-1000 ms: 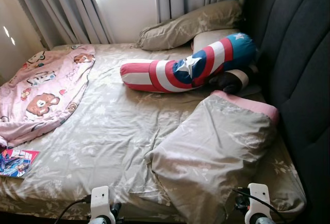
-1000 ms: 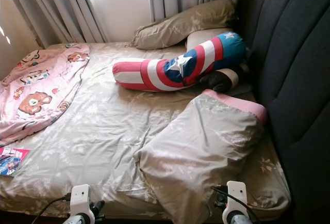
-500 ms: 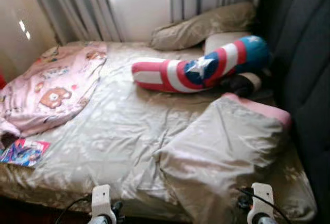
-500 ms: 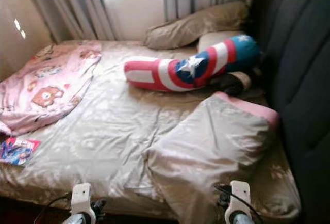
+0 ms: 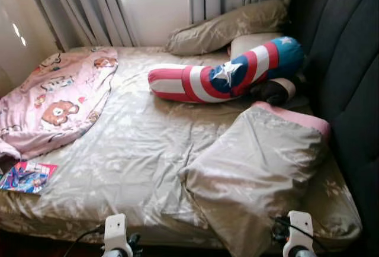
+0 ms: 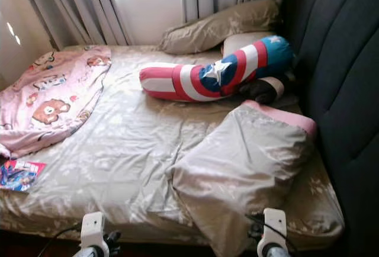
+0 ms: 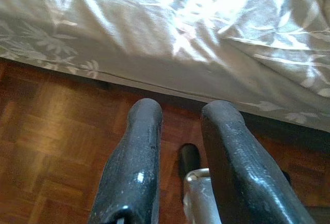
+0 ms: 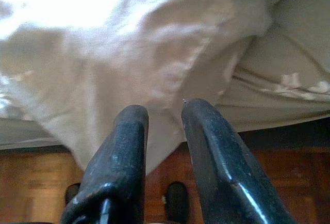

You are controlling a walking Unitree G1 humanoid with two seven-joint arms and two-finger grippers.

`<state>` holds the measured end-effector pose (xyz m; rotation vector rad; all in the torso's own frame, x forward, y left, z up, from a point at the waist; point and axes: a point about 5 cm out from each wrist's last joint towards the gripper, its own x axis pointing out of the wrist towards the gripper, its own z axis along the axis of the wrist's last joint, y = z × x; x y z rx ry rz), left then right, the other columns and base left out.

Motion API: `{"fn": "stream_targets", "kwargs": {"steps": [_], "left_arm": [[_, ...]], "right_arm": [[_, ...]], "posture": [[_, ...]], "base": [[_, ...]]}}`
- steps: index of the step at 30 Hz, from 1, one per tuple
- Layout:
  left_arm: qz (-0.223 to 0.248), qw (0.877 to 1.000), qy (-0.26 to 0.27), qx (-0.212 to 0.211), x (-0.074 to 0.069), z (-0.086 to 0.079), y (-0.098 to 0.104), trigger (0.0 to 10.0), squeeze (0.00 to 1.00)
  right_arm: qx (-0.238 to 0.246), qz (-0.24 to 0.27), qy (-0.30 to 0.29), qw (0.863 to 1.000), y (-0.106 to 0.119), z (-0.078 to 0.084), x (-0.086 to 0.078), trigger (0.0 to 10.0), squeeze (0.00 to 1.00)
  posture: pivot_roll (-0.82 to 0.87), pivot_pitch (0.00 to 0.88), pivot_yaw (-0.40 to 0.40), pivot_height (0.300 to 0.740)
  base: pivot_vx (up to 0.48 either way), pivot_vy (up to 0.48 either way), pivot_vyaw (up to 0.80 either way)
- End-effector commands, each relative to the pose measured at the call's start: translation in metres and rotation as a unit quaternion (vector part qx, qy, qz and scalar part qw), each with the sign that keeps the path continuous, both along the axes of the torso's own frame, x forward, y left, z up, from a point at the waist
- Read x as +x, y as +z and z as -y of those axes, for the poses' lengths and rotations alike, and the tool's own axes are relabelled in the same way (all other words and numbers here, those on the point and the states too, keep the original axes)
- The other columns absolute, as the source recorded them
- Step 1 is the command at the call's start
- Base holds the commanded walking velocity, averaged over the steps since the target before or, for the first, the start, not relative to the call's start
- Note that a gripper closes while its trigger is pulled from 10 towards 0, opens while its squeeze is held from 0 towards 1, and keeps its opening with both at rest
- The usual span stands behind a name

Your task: Clean up the room

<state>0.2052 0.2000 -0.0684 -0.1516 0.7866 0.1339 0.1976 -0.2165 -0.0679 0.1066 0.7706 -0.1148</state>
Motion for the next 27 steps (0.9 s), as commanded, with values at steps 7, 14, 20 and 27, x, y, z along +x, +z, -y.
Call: {"fn": "stream_targets", "kwargs": {"steps": [7,14,20,27], "left_arm": [[0.018,1.000,-0.004,0.001,0.009,0.000,0.005,10.0,0.00],[0.026,1.000,-0.006,0.001,0.013,0.000,0.008,10.0,0.00],[0.059,0.998,-0.008,0.007,0.026,-0.001,0.018,10.0,0.00],[0.142,0.989,-0.025,0.016,0.061,0.004,0.046,10.0,0.00]], "right_arm": [[0.006,0.007,-0.019,1.000,0.001,0.000,0.001,10.0,0.00],[0.010,0.011,-0.026,1.000,0.001,0.000,0.002,10.0,0.00],[0.019,0.037,-0.029,0.999,0.004,-0.001,0.004,10.0,0.00],[0.017,0.098,-0.016,0.995,0.013,-0.002,0.011,10.0,0.00]], "posture": [[-0.04,0.000,0.088,0.740],[-0.04,0.000,0.089,0.740],[-0.04,0.000,0.091,0.740],[-0.05,0.000,0.099,0.740]], "base": [[0.000,0.000,0.00],[0.000,0.000,0.00],[0.000,0.000,0.00],[0.000,0.000,0.00]]}}
